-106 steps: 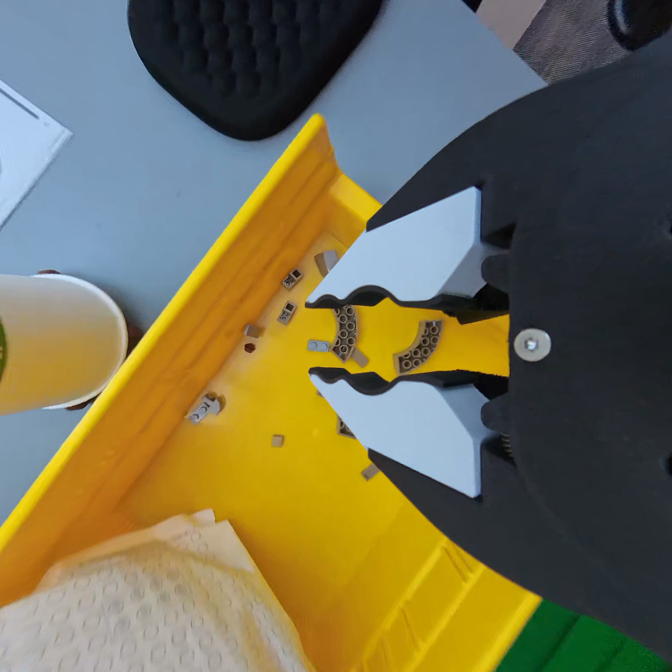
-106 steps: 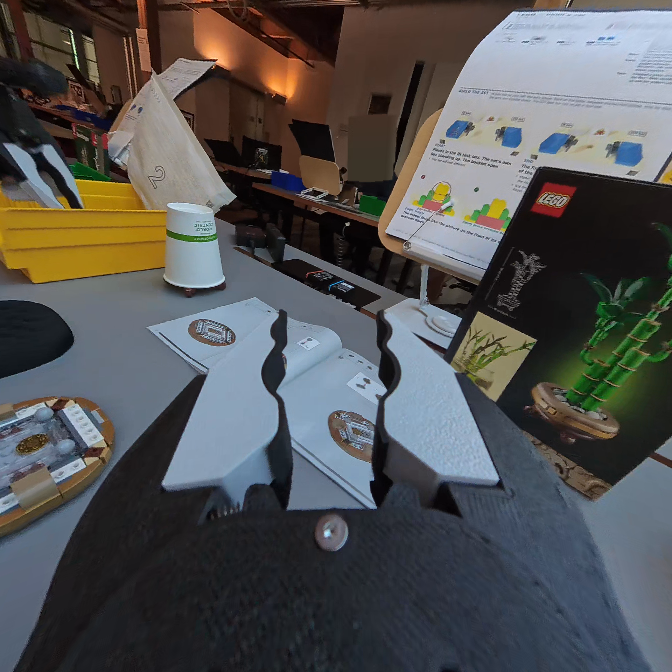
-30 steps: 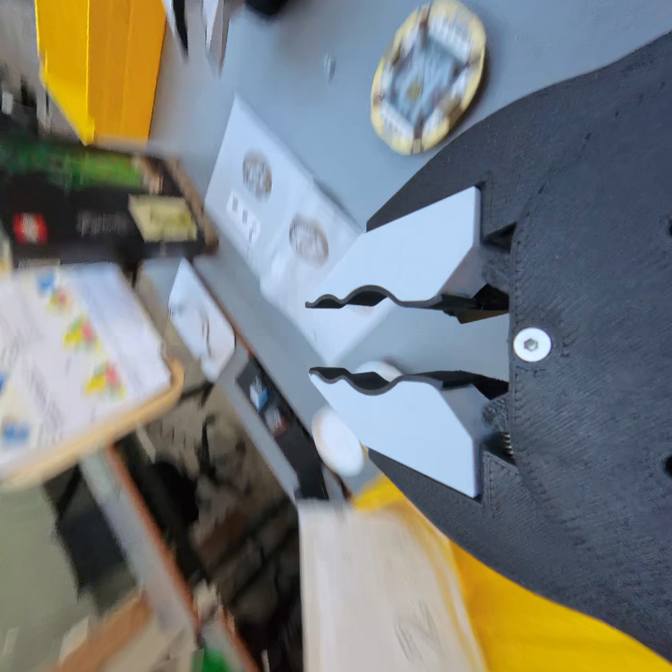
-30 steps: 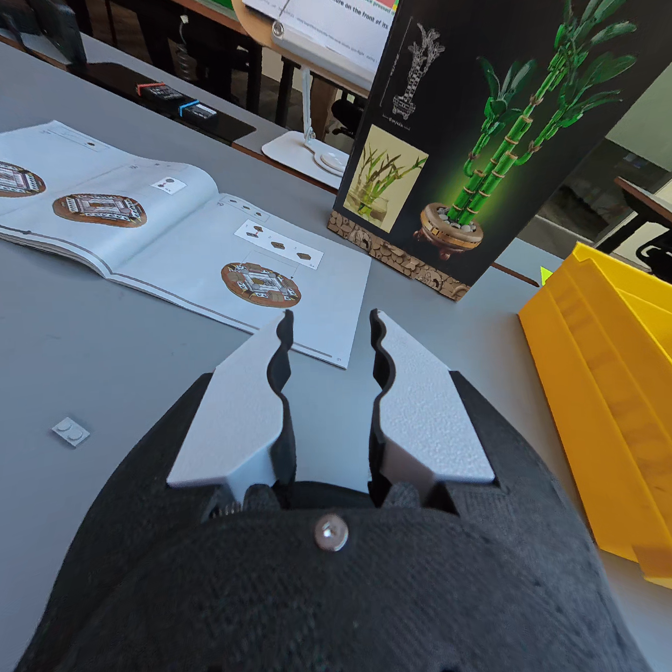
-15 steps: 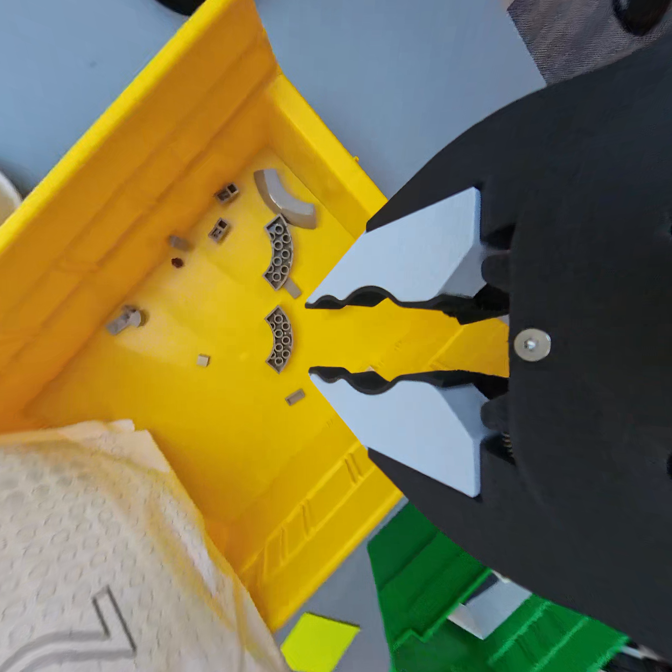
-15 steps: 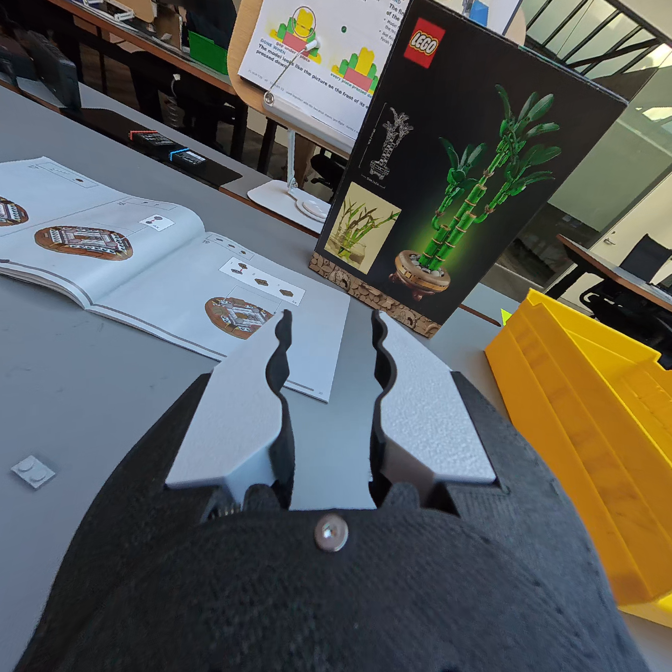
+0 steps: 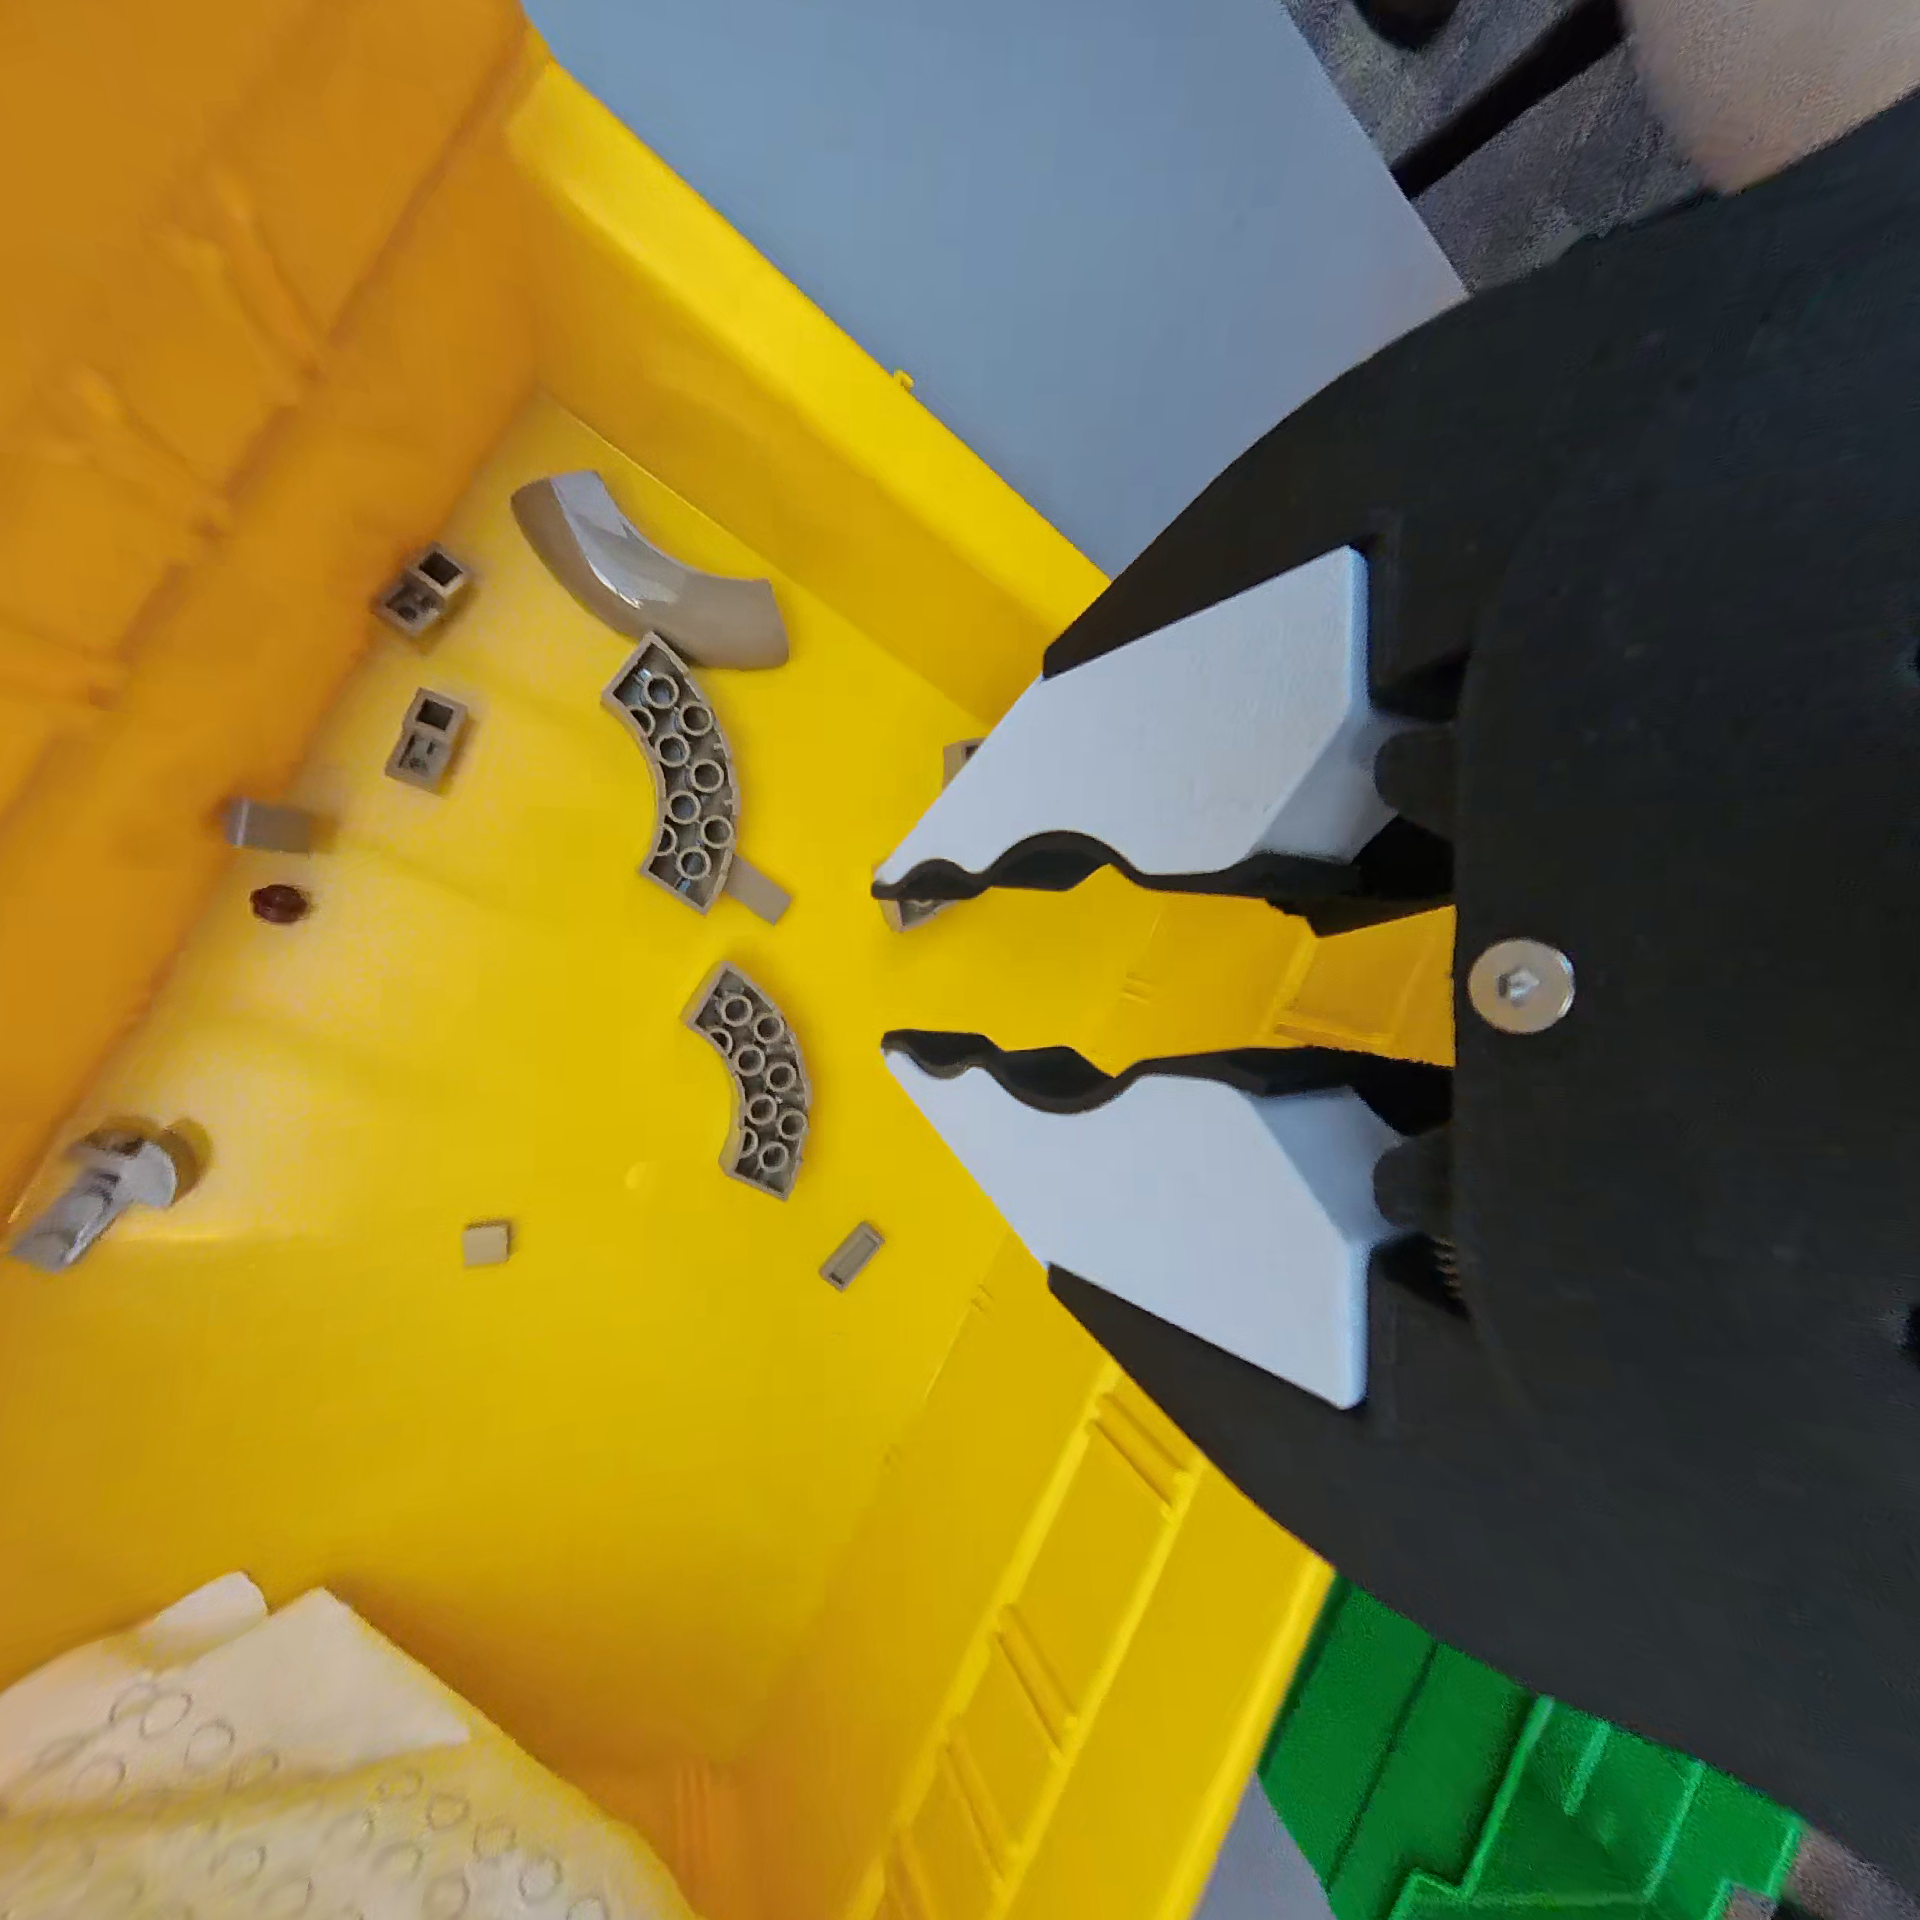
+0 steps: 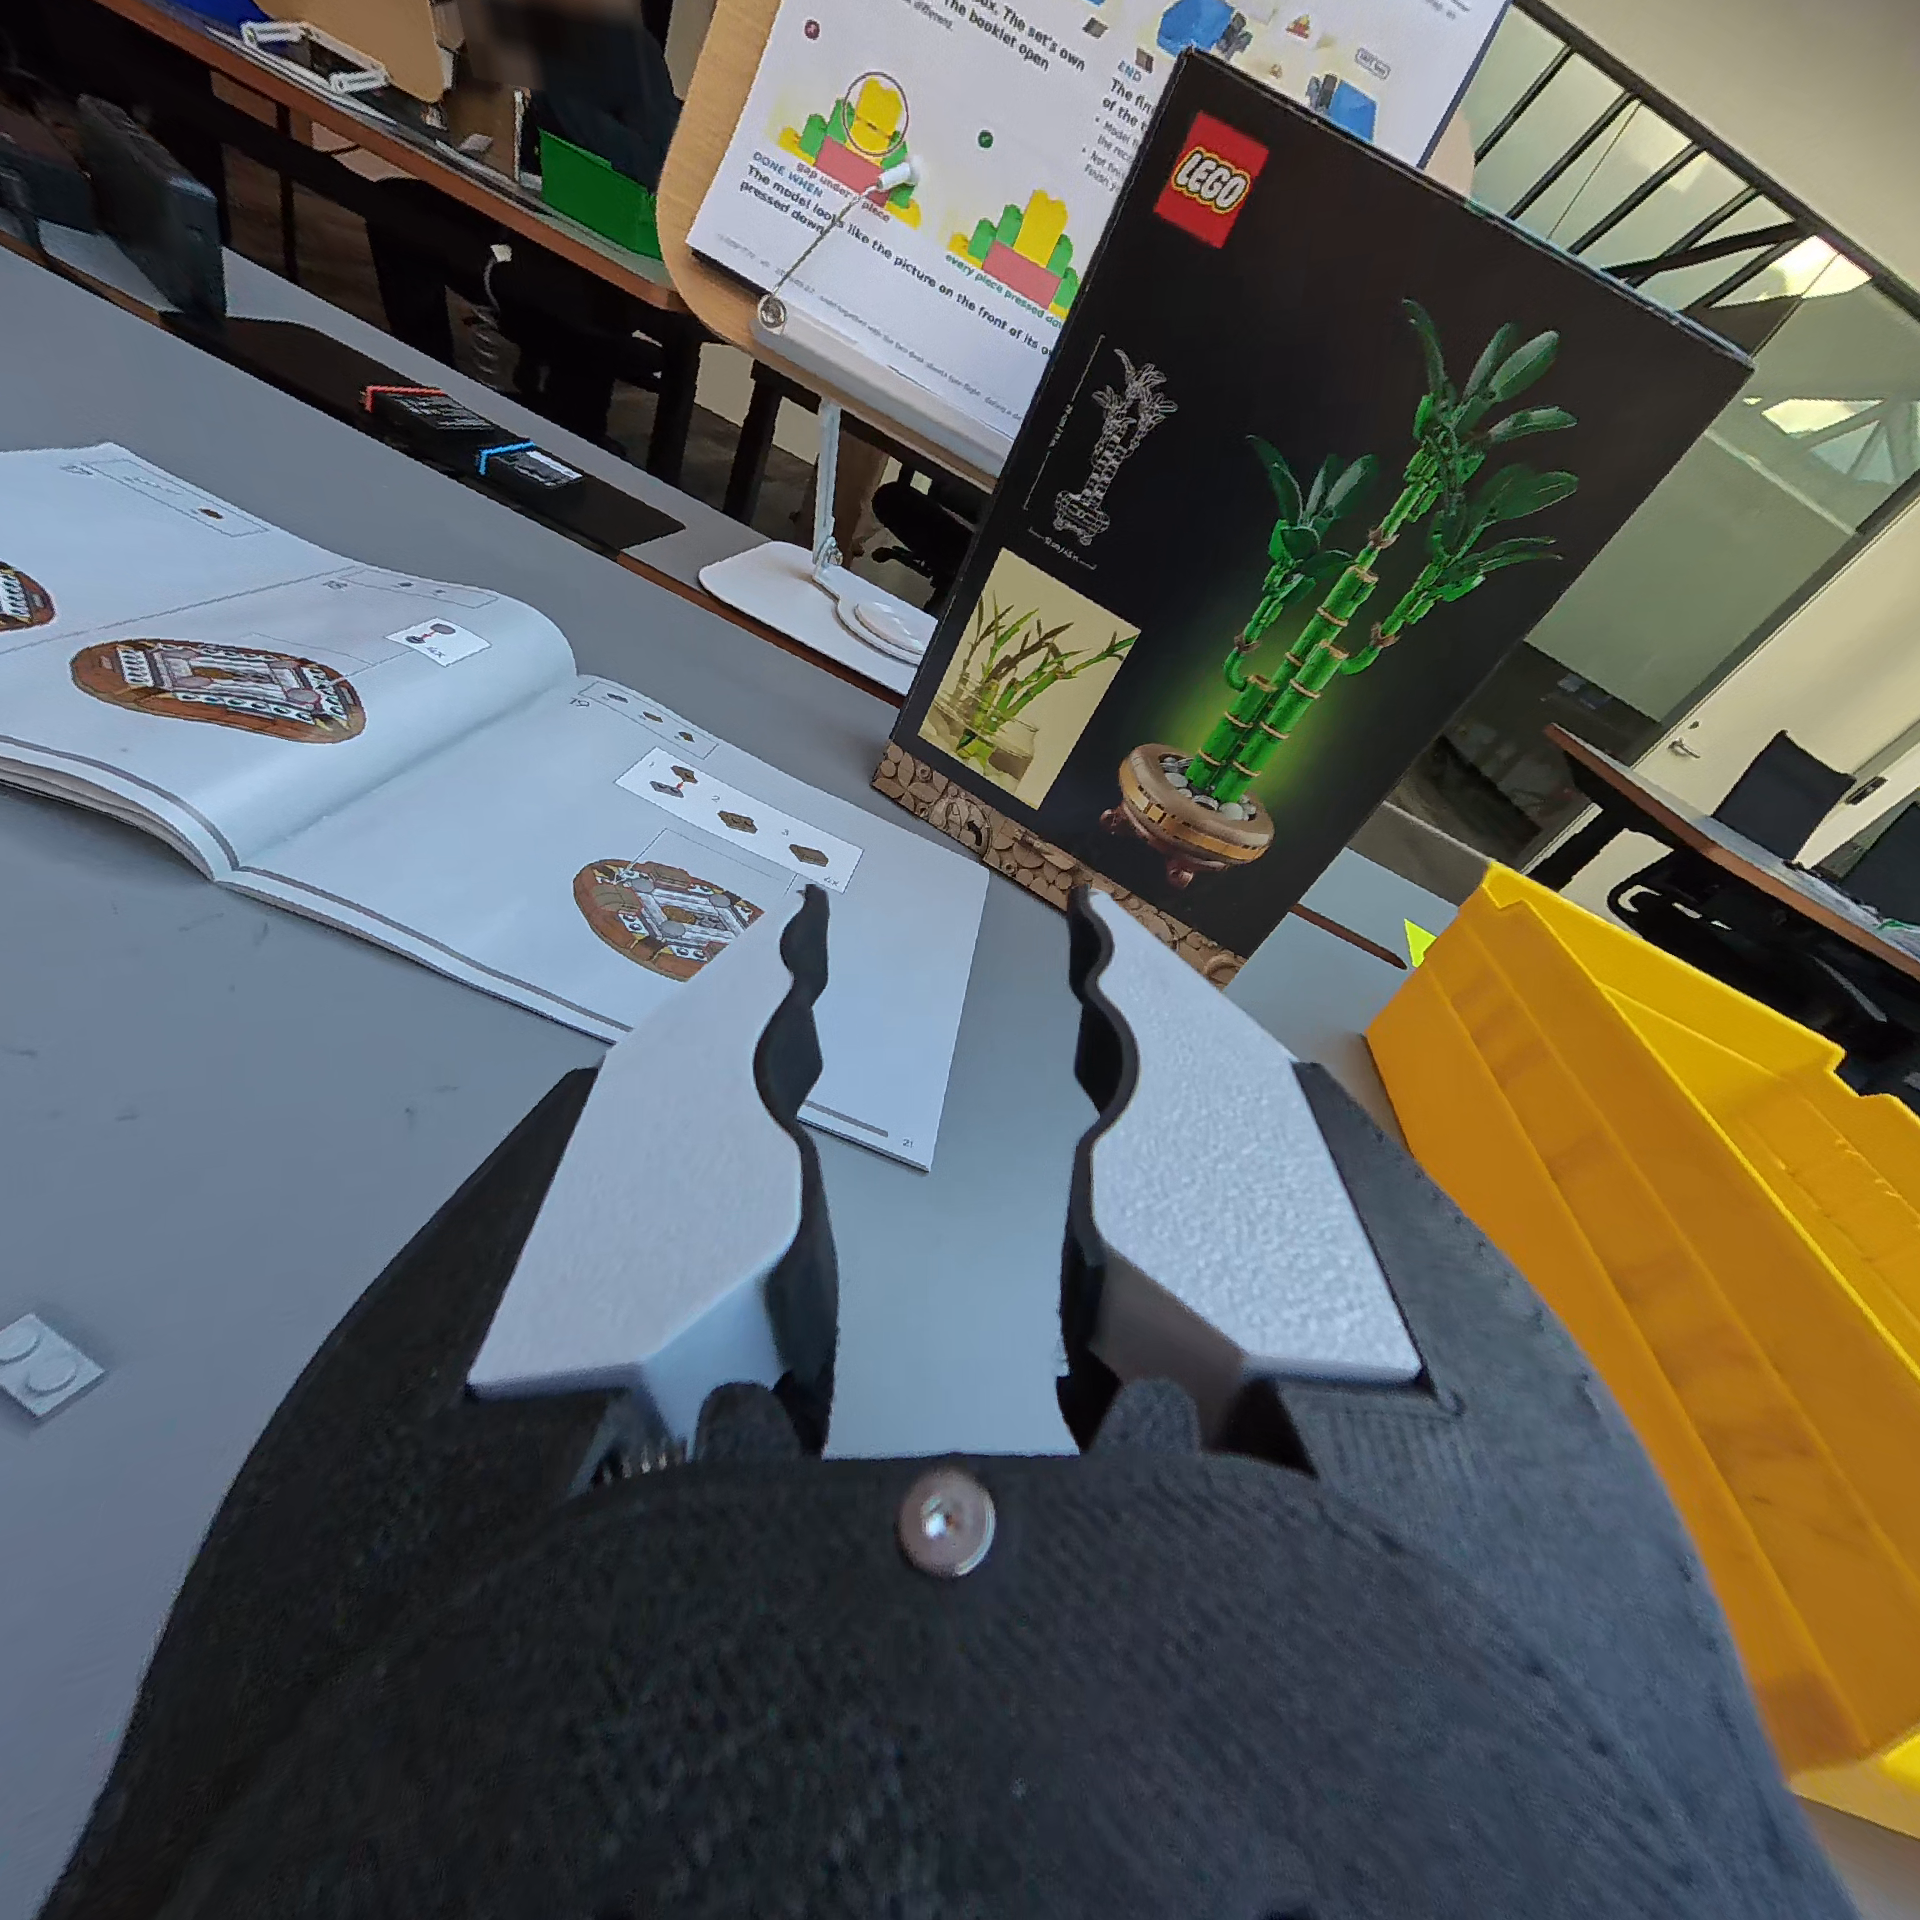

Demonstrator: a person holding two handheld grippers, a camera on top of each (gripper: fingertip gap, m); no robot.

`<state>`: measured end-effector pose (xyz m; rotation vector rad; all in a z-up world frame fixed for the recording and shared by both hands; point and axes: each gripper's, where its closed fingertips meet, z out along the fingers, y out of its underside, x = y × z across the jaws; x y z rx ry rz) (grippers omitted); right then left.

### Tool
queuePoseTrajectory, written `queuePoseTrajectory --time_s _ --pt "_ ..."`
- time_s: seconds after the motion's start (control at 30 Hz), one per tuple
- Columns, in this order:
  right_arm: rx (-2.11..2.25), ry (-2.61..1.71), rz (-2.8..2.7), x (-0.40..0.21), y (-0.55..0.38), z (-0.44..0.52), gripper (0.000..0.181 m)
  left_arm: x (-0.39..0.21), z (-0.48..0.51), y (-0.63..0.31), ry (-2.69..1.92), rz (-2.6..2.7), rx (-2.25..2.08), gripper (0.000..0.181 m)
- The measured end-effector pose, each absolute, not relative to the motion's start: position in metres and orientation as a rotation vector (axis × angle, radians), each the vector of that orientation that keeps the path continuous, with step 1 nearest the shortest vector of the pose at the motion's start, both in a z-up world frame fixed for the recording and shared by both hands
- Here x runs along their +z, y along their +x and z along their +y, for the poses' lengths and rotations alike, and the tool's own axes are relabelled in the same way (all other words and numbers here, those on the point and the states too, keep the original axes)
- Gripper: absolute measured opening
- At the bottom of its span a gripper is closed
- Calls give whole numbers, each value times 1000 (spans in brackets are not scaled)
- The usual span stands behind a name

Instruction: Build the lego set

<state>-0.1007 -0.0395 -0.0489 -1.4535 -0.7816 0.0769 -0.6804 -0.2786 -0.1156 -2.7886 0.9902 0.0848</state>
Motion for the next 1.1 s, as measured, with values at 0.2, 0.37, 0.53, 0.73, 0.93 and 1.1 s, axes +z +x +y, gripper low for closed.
queuePoseTrajectory --time_s 0.2,0.37,0.53,0.73,0.93,1.1 --pt "66 -1461 -814 -55 -105 -38 47 -65 -256 -642 -2564 895 -211 25" --pt "43 -1459 -849 -60 -110 -38 48 -71 -249 -628 -2475 1032 -322 26" --pt "13 -1459 -872 -63 -112 -37 48 -105 -248 -623 -2550 1082 -459 25" --pt "55 -1460 -816 -57 -107 -36 51 -130 -242 -614 -2641 1113 -474 32" --pt "122 -1468 -733 -51 -98 -34 52 -139 -240 -607 -2597 1250 -355 32" --pt "133 -1470 -720 -50 -97 -33 53 -147 -241 -605 -2614 1273 -371 31"
